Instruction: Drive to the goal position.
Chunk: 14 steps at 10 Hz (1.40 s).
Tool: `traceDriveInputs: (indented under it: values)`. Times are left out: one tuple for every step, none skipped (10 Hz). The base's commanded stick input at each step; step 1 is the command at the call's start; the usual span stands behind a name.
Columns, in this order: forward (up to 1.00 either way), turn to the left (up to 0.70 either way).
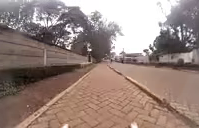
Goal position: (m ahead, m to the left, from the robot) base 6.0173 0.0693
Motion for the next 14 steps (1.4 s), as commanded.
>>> traceDriveInputs:
  values:
    - [0.70,0.00]
    - [0.70,0.00]
    - [0.70,0.00]
    - [0.70,0.00]
    - [0.70,0.00]
    - [0.70,0.00]
    - [0.70,0.00]
    - [0.70,0.00]
    - [0.70,0.00]
    - [0.70,0.00]
    - [0.70,0.00]
    - [0.70,0.00]
    - [0.70,0.00]
    - [0.70,0.00]
